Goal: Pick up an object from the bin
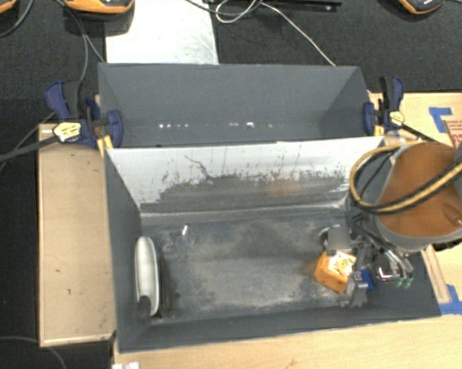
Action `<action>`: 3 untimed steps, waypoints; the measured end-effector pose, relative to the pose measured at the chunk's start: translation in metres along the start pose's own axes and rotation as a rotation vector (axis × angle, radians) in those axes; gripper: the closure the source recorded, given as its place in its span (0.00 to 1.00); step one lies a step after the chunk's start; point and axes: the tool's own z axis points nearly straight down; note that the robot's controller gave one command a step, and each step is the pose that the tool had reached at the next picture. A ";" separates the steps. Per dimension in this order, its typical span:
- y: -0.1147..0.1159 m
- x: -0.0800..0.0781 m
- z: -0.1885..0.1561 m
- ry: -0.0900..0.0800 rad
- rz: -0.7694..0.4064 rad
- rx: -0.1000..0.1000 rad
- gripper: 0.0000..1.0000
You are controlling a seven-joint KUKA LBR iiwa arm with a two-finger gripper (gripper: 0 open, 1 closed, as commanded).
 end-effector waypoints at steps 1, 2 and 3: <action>0.000 -0.002 -0.004 -0.008 -0.004 0.001 0.00; 0.010 -0.020 0.056 -0.024 -0.092 0.000 0.00; 0.010 -0.009 -0.041 -0.001 -0.053 -0.001 0.00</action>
Offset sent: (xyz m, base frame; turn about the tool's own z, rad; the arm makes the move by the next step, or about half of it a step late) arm 0.0123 0.0088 -0.0592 -0.0932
